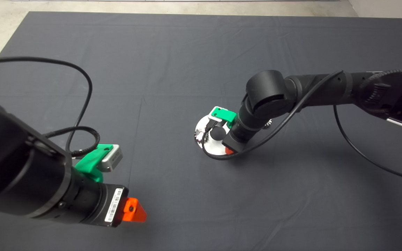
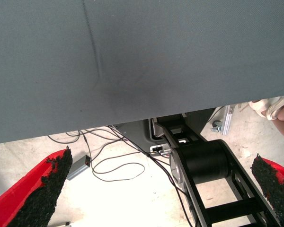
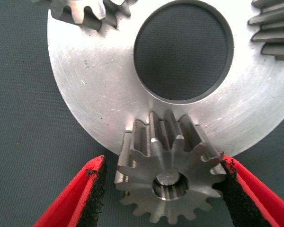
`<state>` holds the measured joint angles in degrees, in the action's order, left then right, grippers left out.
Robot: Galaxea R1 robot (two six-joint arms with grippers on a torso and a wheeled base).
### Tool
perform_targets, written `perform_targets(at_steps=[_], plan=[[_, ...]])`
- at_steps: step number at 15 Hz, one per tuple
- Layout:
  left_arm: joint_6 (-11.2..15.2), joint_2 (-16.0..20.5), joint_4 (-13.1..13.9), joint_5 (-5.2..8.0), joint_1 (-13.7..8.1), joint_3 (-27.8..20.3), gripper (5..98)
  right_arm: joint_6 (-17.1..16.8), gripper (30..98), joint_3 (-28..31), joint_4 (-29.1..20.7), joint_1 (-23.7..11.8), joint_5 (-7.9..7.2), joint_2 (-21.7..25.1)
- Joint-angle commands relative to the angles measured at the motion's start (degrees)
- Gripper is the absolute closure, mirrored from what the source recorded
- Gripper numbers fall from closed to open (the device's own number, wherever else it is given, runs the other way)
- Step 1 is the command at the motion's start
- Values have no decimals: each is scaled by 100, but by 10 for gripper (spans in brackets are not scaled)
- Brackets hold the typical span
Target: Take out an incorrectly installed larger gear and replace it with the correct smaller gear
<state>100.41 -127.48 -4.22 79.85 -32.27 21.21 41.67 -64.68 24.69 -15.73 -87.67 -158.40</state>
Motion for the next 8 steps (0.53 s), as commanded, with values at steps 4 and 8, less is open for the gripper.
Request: perform_targets(at_steps=[4, 8], plan=[[-4, -10, 114, 4, -43, -92, 59, 17, 707, 63, 168, -89, -587, 15], [-4, -9, 123, -4, -43, -92, 59, 17, 716, 63, 168, -89, -593, 33]])
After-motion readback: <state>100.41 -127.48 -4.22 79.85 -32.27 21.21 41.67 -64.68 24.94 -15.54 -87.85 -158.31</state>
